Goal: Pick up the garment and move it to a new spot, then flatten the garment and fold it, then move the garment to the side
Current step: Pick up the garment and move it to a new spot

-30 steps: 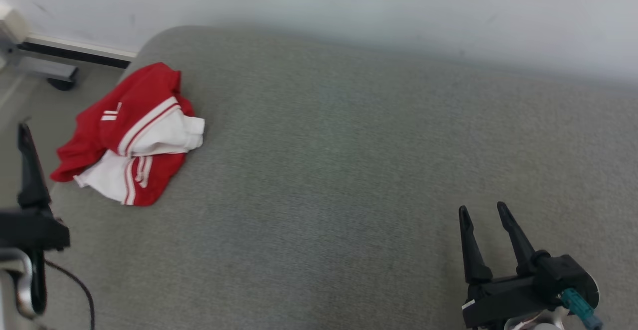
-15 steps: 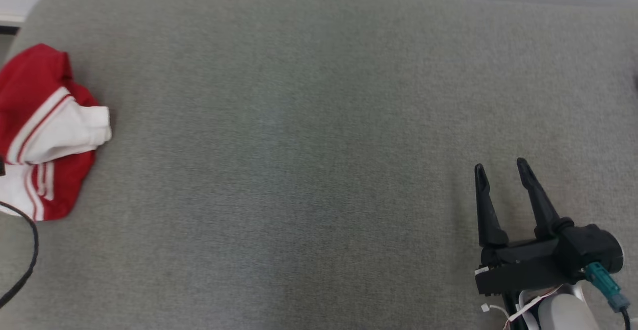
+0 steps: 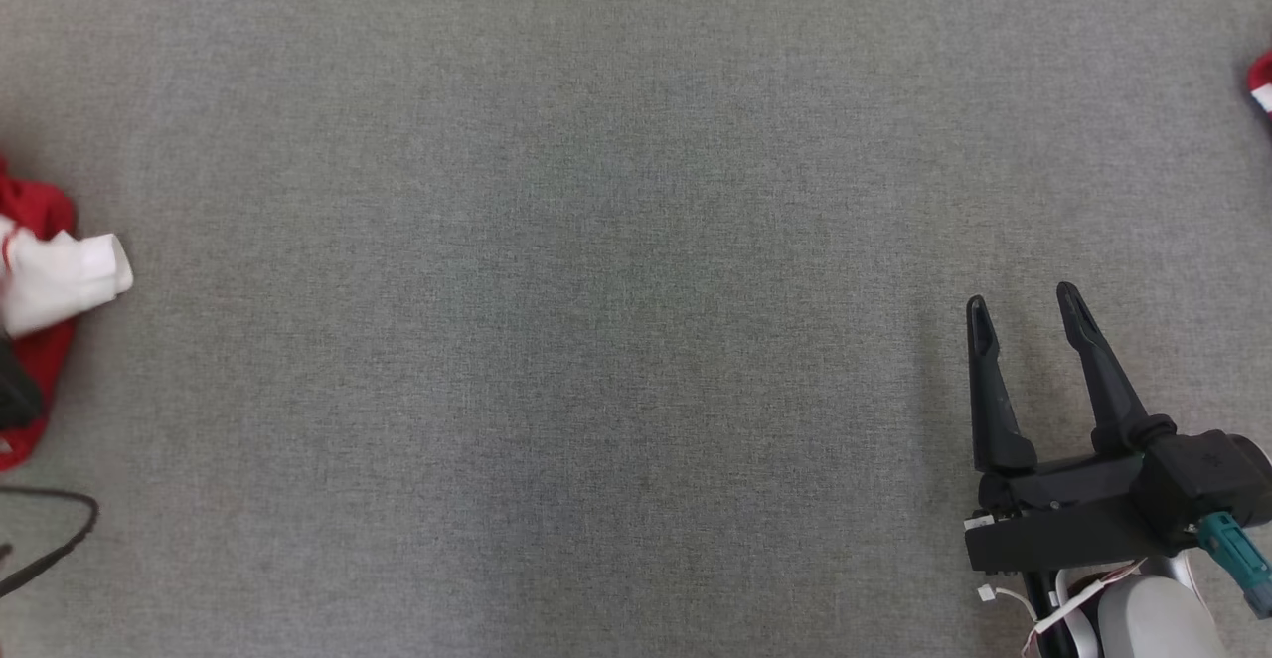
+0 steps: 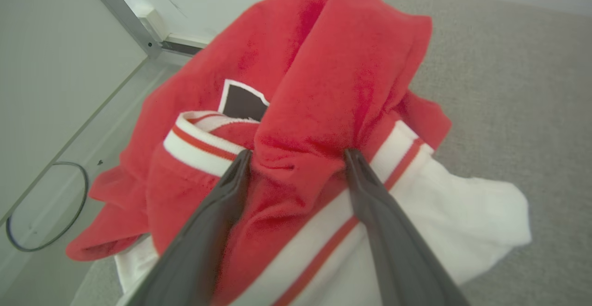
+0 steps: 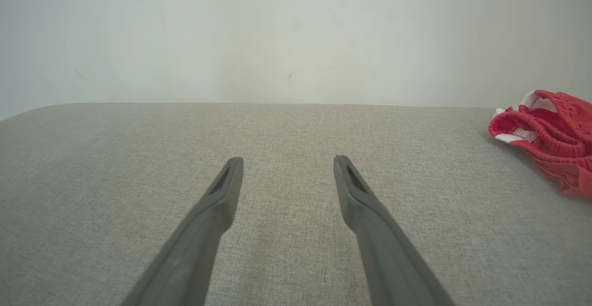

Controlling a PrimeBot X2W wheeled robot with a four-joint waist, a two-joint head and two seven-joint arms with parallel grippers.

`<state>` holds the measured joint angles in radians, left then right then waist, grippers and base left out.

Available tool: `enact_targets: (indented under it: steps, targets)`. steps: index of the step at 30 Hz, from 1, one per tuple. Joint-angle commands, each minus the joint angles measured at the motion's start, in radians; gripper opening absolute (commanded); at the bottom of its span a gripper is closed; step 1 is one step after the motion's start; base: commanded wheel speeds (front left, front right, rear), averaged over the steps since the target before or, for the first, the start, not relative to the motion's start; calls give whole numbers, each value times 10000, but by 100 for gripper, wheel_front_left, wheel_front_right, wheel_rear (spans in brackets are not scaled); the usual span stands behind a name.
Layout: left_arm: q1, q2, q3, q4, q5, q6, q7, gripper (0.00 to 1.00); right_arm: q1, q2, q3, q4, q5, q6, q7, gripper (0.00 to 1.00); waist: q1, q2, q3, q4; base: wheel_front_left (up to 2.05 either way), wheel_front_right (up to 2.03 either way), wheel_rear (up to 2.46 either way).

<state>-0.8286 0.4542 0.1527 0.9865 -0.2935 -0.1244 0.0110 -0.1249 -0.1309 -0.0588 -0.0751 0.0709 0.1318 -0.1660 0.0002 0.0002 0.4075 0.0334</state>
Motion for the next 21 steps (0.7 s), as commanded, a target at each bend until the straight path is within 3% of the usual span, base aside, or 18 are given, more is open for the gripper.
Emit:
enact_targets:
  steps: [1,3,4,5,6,12,16,21]
  targets:
    - [-116,-47,-15,427,-167,-46,502,100,22,31,43,-41,-43,-26,44,100,-2,-2,-33,-4,0,0,0]
    - [-214,-85,-110,784,-358,-71,1027,100,-21,43,102,-56,-42,-26,76,100,-2,-2,-71,-26,0,0,0]
    - [-247,-81,-95,900,-462,-77,1121,76,-34,50,117,-67,-44,-26,98,100,-2,-2,-86,-39,0,0,0]
    - [-217,-69,-115,1017,-474,-76,1170,24,-52,46,145,-60,-33,-26,117,100,-2,-2,-107,-63,0,0,0]
    - [-210,-36,-166,1082,-465,-49,1122,0,-64,40,171,-49,-15,-26,126,100,-2,-2,-124,-84,0,0,0]
    - [-380,80,-377,985,-347,-44,141,0,-2,74,185,42,53,-26,61,100,-2,-2,-348,-127,0,0,0]
    - [-812,120,-668,314,-70,-16,-1250,0,80,135,127,256,124,-26,-39,100,-2,-2,-718,-67,0,0,0]
    - [-1515,232,-1217,-791,392,-28,-1989,0,171,262,218,795,309,-26,-268,100,-2,-2,-1285,-67,0,0,0]
